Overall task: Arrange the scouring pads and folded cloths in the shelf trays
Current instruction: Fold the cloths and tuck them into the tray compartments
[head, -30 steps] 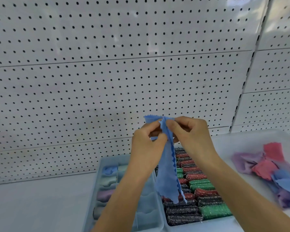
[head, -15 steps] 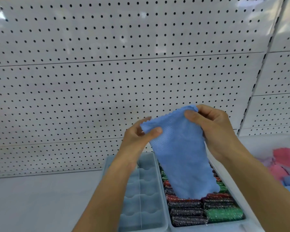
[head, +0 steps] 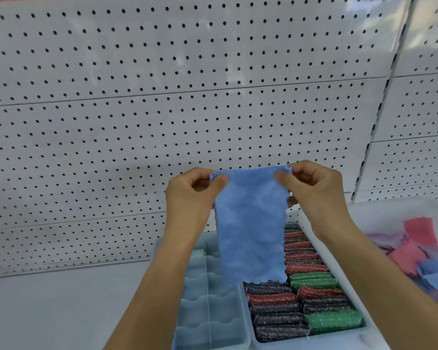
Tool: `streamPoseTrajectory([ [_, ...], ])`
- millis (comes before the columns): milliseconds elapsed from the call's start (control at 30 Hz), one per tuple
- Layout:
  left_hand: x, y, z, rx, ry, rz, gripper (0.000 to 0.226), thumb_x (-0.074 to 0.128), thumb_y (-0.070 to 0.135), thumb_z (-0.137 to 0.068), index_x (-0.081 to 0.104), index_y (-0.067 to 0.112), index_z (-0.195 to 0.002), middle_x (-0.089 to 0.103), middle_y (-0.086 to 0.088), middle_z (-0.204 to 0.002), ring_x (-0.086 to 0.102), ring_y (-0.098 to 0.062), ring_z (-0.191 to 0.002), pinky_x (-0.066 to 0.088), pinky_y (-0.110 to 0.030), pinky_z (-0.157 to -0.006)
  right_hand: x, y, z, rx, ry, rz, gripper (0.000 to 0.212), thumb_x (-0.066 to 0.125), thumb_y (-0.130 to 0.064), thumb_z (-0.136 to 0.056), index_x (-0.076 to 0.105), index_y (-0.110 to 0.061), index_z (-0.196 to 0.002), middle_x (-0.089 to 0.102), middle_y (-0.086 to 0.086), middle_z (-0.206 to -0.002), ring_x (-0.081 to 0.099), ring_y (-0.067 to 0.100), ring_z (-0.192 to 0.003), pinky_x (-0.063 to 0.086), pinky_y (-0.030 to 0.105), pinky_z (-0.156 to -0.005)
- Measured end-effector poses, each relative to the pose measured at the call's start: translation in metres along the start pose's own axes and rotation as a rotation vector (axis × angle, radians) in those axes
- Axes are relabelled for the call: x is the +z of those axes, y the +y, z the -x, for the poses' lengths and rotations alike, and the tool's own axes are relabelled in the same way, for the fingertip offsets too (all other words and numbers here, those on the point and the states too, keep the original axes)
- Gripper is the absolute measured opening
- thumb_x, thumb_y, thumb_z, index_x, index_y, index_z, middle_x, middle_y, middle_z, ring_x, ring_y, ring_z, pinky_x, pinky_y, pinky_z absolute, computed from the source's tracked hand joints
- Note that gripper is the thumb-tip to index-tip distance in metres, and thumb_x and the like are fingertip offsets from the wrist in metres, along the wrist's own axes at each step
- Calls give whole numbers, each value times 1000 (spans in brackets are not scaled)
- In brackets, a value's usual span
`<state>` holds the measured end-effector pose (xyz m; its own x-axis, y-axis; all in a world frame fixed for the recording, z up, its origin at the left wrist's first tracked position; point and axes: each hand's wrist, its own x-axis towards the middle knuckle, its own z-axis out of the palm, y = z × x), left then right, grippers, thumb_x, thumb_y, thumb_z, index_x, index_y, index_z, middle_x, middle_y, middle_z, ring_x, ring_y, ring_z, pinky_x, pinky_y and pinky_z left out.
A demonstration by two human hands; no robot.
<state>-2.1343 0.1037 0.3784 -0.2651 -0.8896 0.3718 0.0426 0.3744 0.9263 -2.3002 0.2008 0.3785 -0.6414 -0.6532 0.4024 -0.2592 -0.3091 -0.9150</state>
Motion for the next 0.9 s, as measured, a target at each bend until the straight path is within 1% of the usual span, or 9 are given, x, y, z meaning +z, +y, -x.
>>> streamPoseTrajectory([
  [133, 10, 5, 6, 66, 77, -27, 7, 74, 18, -82, 72, 17, -75, 68, -11, -69, 58, -21, -59, 57, -43, -59, 11, -1, 7, -101, 69, 51, 9, 68, -10, -86, 68, -9, -77, 66, 15, -71, 57, 22, -59, 53, 30, -48],
  [233, 20, 10, 14, 68, 66, 3, 9, 73, 16, -82, 72, 15, -74, 68, -8, -66, 56, -17, -57, 58, -41, -56, 21, -2, 13, -130, 49, 93, 9, 69, -14, -86, 68, -12, -77, 66, 10, -70, 59, 30, -62, 55, 41, -55],
  [300, 21, 10, 15, 49, 74, 9, 11, 73, 17, -82, 71, 19, -72, 67, -2, -63, 55, -14, -57, 56, -43, -58, 24, -3, 14, -120, 45, 74, 10, 69, -13, -86, 67, -11, -76, 65, 10, -69, 56, 26, -60, 53, 42, -56],
  [367, 15, 7, 11, 16, 111, 8, 11, 73, 19, -83, 71, 19, -71, 64, 0, -60, 51, -11, -57, 54, -44, -60, 20, -3, 10, -67, 78, 18, 12, 67, -10, -85, 65, -8, -73, 58, 15, -64, 47, 20, -58, 46, 37, -53],
  [467, 6, 2, 5, -36, 111, 16, 11, 73, 22, -83, 72, 17, -74, 68, -13, -72, 52, -12, -61, 53, -40, -63, 10, 0, 1, 67, 112, -45, 16, 65, -8, -84, 60, -8, -68, 46, 10, -65, 36, 19, -62, 31, 29, -55],
  [600, 10, -8, 2, -48, 98, -64, 12, 71, 25, -81, 69, 18, -72, 66, -8, -66, 55, -15, -58, 56, -48, -65, 12, 9, -4, 184, 61, 3, 22, 64, -7, -84, 55, -11, -64, 42, 5, -60, 35, 17, -57, 27, 26, -53],
  [667, 14, -12, 2, -46, 105, -103, 13, 70, 29, -79, 66, 20, -70, 64, 3, -62, 56, -16, -54, 57, -52, -63, 14, 13, -2, 154, 69, 44, 23, 65, -7, -84, 55, -11, -63, 43, 0, -55, 34, 14, -52, 28, 26, -51],
  [767, 19, -10, 5, -22, 118, -126, 14, 70, 29, -79, 64, 23, -68, 61, 11, -61, 55, -13, -55, 58, -48, -65, 17, 14, 5, 37, 95, 101, 18, 65, -8, -83, 55, -8, -68, 45, -5, -53, 35, 10, -49, 31, 24, -46],
  [900, 28, -1, 14, 39, 83, -83, 16, 72, 26, -81, 64, 23, -67, 63, 8, -59, 57, -15, -55, 57, -48, -65, 25, 6, 17, -135, 93, 148, 13, 64, -9, -85, 58, -7, -73, 55, 2, -61, 43, 9, -54, 40, 21, -50],
])
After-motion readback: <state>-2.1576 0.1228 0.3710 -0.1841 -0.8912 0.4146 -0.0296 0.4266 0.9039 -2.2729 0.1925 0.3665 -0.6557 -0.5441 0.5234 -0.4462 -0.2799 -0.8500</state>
